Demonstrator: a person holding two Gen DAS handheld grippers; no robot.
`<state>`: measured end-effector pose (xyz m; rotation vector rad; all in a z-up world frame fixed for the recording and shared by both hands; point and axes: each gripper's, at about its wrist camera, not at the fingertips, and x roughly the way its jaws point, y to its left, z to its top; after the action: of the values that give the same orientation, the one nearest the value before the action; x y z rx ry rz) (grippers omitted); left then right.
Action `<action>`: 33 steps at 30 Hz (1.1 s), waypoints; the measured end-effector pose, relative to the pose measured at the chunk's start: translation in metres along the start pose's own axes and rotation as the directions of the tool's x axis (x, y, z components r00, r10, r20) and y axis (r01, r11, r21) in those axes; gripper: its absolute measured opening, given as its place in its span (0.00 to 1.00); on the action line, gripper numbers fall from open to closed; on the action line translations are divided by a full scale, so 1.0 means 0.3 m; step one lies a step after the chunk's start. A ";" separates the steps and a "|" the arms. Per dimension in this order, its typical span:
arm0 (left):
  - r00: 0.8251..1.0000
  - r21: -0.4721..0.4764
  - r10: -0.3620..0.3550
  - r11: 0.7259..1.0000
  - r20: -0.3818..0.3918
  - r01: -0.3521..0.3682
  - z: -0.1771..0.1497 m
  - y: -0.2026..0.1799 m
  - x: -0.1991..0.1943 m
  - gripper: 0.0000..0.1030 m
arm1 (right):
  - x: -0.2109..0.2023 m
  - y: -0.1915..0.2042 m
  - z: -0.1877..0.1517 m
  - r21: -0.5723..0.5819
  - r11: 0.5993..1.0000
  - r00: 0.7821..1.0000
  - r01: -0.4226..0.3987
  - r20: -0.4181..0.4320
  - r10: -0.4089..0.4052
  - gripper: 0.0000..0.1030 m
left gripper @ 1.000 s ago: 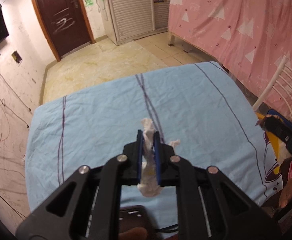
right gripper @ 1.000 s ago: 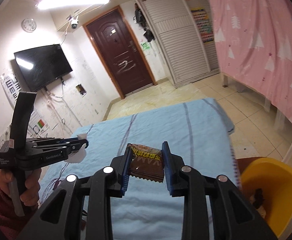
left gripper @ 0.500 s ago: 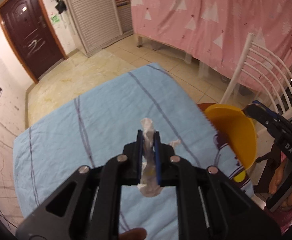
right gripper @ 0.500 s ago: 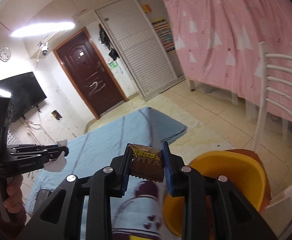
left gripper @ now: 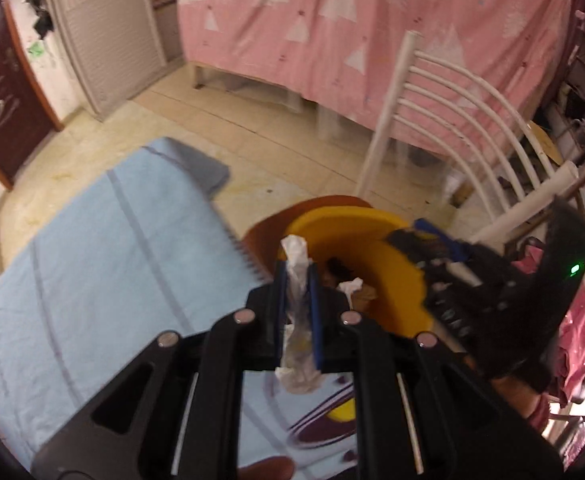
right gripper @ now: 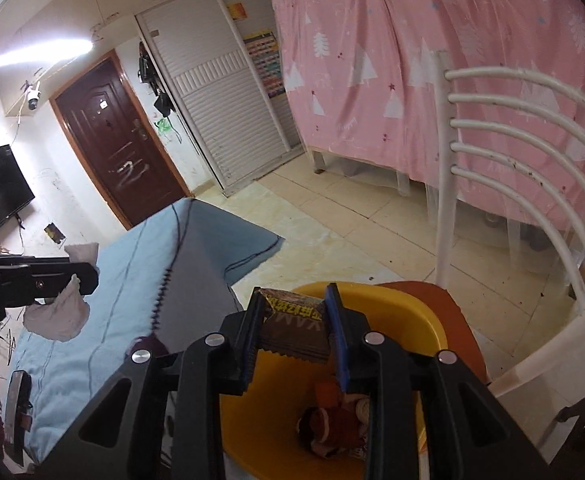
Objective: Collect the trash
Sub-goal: 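Carry both items over the yellow bin and open both tools to drop them, then move both open tools back over the cleared bed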
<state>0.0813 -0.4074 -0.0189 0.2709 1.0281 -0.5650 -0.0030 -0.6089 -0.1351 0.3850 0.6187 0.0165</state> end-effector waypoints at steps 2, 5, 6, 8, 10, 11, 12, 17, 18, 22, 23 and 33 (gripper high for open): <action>1.000 -0.003 -0.026 1.000 -0.018 0.026 0.015 -0.026 0.038 0.09 | 0.023 -0.021 -0.019 0.010 1.000 1.000 -0.009 -0.016 0.009 0.26; 0.999 0.001 -0.033 0.999 -0.025 0.033 0.028 -0.057 0.073 0.09 | 0.054 -0.039 -0.037 0.015 1.000 0.999 -0.023 -0.045 0.024 0.35; 0.999 0.002 -0.041 0.999 -0.028 0.041 0.030 -0.062 0.082 0.09 | 0.061 -0.042 -0.040 0.014 1.000 0.999 -0.020 -0.048 0.021 0.41; 0.998 0.004 -0.046 0.999 -0.031 0.046 0.030 -0.073 0.092 0.10 | 0.075 -0.052 -0.044 0.020 1.000 0.998 -0.020 -0.056 0.021 0.49; 0.997 0.003 -0.064 0.998 -0.038 0.064 0.036 -0.079 0.108 0.14 | 0.079 -0.066 -0.047 0.031 1.000 0.998 -0.005 -0.057 0.007 0.55; 0.997 0.001 -0.066 0.998 -0.040 0.066 0.036 -0.081 0.112 0.24 | 0.077 -0.070 -0.047 0.032 0.999 0.998 0.001 -0.058 0.001 0.55; 0.997 -0.002 -0.064 0.998 -0.039 0.064 0.035 -0.077 0.111 0.31 | 0.074 -0.076 -0.048 0.034 0.999 0.998 0.005 -0.058 -0.003 0.56; 0.996 -0.014 -0.081 0.997 -0.031 0.080 0.031 -0.066 0.095 0.46 | 0.047 -0.082 -0.036 0.052 0.998 0.999 0.018 -0.040 -0.016 0.59; 0.996 -0.018 -0.082 0.997 -0.031 0.081 0.030 -0.060 0.091 0.46 | 0.042 -0.083 -0.035 0.055 0.998 0.999 0.019 -0.037 -0.017 0.59; 0.996 -0.038 -0.087 0.996 -0.001 0.087 0.022 -0.022 0.035 0.52 | 0.030 -0.063 -0.027 0.058 0.998 1.000 0.013 -0.024 -0.012 0.62; 0.996 -0.042 -0.085 0.995 0.009 0.086 0.019 -0.013 0.021 0.58 | 0.024 -0.050 -0.023 0.055 0.998 1.000 0.009 -0.016 -0.008 0.64; 0.981 -0.122 -0.060 0.989 0.183 0.083 -0.055 0.178 -0.250 0.91 | -0.048 0.149 0.040 -0.048 0.996 0.995 -0.075 0.059 0.078 0.87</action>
<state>0.0698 -0.3320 0.0353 0.0664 0.8981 -0.5745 -0.0035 -0.5734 -0.1022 0.3636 0.5426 0.0914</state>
